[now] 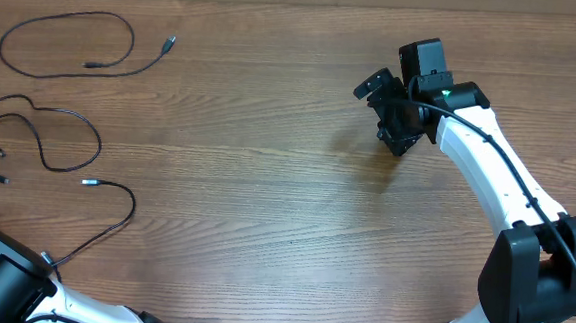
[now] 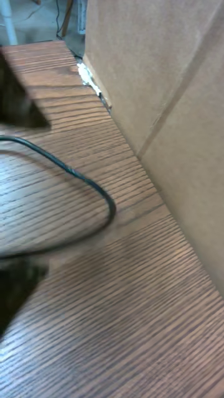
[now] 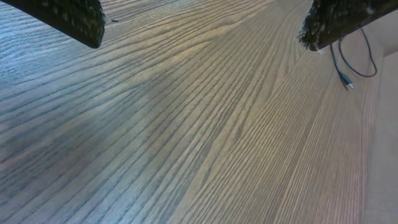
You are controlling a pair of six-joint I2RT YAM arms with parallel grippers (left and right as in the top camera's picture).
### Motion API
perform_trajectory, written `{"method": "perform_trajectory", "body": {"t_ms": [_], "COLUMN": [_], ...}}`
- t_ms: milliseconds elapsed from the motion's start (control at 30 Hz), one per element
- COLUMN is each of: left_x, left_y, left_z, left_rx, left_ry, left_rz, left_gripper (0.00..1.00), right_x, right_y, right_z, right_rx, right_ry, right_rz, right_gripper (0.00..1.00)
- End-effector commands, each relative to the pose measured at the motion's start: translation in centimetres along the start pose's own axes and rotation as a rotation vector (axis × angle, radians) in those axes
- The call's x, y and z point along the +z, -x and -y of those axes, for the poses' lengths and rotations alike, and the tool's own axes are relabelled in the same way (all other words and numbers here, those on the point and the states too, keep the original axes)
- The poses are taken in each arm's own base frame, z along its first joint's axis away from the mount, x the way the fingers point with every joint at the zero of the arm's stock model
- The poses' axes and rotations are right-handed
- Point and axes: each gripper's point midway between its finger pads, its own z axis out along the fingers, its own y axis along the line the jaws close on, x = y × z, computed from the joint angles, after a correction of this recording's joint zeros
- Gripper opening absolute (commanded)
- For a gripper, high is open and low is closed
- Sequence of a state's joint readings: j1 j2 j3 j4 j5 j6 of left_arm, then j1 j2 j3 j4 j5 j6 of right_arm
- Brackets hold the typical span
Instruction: Untangle cables
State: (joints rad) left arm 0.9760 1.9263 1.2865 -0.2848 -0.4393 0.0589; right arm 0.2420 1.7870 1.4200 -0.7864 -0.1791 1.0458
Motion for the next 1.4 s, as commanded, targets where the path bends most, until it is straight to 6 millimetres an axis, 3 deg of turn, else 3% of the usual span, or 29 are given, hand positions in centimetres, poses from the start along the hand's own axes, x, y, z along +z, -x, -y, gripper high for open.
{"method": "perform_trajectory", "body": {"t_ms": [0, 167, 300, 367, 533, 633, 767, 900, 1033, 1200, 1367], "left_x": [-0.6, -1.7, -4.6, -7.1, -16.7, -21.4, -24.5, -25.8, -25.0, -21.8, -21.1], "left_y": [0.6, 0.6, 2.2, 3.3, 5.5, 4.4, -0.7, -6.6, -11.0, -12.8, -14.1], "left_z": [0.0, 1.4, 5.1, 7.9, 15.8, 19.5, 22.5, 24.3, 24.2, 21.6, 21.9], "left_rx": [0.011, -0.025, -0.023, -0.012, 0.027, 0.032, 0.033, 0.102, 0.191, 0.058, 0.017], "left_ry": [0.007, -0.016, -0.172, -0.328, -0.861, -1.131, -1.29, -1.252, -1.066, -0.654, -0.613], "left_rz": [0.006, 0.006, 0.062, 0.105, 0.225, 0.184, -0.074, -0.298, -0.404, -0.448, -0.457], "left_gripper": [1.0, 0.99, 1.0, 1.0, 1.0, 1.0, 0.99, 0.99, 0.99, 1.0, 0.99], "right_x": [-0.8, -0.8, -0.8, -0.8, -0.7, -0.7, -0.7, -0.7, -0.7, -0.7, -0.7], "right_y": [0.5, 0.5, 0.5, 0.5, 0.4, 0.3, 0.2, 0.2, 0.3, 0.3, 0.3], "right_z": [-0.6, -0.6, -0.6, -0.6, -0.5, -0.3, -0.1, -0.1, -0.3, -0.4, -0.4], "right_rx": [-0.007, -0.007, -0.007, -0.007, -0.006, -0.005, -0.003, -0.003, -0.003, -0.004, -0.004], "right_ry": [0.023, 0.022, 0.024, 0.024, 0.018, 0.012, 0.004, 0.004, 0.008, 0.013, 0.013], "right_rz": [0.018, 0.017, 0.014, 0.014, 0.011, 0.008, 0.004, 0.004, 0.006, 0.009, 0.008], "right_gripper": [1.0, 1.0, 1.0, 1.0, 1.0, 1.0, 1.0, 1.0, 1.0, 1.0, 1.0]}}
